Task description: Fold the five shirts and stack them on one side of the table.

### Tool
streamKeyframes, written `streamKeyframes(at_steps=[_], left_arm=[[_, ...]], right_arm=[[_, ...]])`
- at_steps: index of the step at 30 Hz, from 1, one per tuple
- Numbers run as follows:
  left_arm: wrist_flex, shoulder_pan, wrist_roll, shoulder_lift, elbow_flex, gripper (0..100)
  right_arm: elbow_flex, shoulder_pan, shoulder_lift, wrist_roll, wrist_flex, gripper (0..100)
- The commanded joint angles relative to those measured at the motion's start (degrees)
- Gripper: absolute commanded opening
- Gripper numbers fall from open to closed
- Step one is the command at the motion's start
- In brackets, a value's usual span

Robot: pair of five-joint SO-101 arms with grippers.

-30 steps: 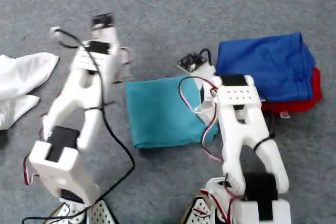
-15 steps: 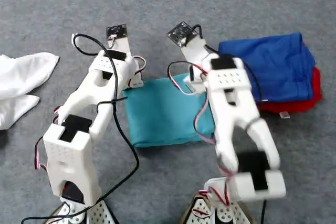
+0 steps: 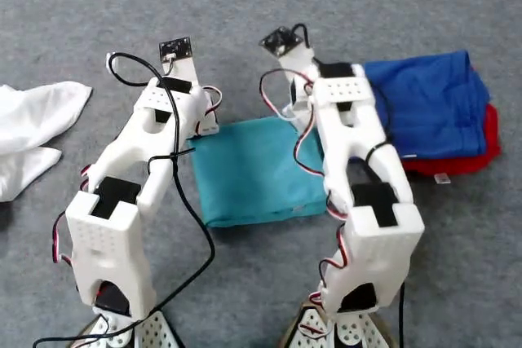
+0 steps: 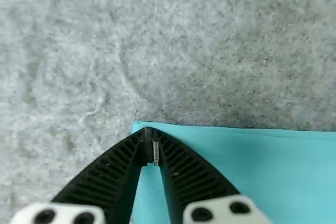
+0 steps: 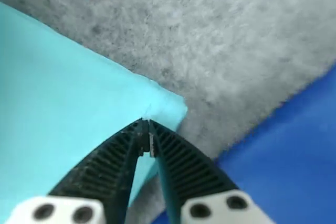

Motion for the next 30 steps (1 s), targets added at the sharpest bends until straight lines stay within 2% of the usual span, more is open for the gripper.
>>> streamKeyframes(at_steps=[1, 3, 5, 8, 13, 18, 20, 25, 30], left_arm=[[-0.79, -1.23, -0.18, -0.75, -2.02, 2], [-0.44, -1.32, -0.18, -0.75, -1.93, 2], [-0.35, -1.23, -0.18, -0.75, -1.67, 2], [-0.35, -1.23, -0.18, -0.75, -1.49, 2], [-0.35, -1.23, -0.18, -0.75, -1.49, 2], [-0.35, -1.32, -0.18, -0.75, -1.49, 2], [-0.35, -1.85, -0.18, -0.75, -1.49, 2], [-0.70, -4.13, -0.18, -0.75, -1.85, 2], [-0.70, -3.60, -0.18, -0.75, -1.93, 2]], right_arm=[[-3.56, -1.36, -9.63, -0.53, 6.15, 0.2], [-2.42, -2.68, -13.93, -1.14, 11.60, 0.2], [0.92, -3.65, -18.51, -4.92, 15.56, 0.2], [11.30, -4.88, -26.95, -8.09, 16.35, 0.2], [33.36, -6.02, -38.29, -5.36, 4.22, 0.2], [49.98, -2.42, -38.64, -3.69, -9.76, 0.3], [52.35, -0.22, -36.97, -3.69, -13.10, 0.3], [52.09, 2.51, -32.13, -2.90, -13.19, 0.3], [47.87, -0.57, -38.73, -2.90, -7.91, 0.3]])
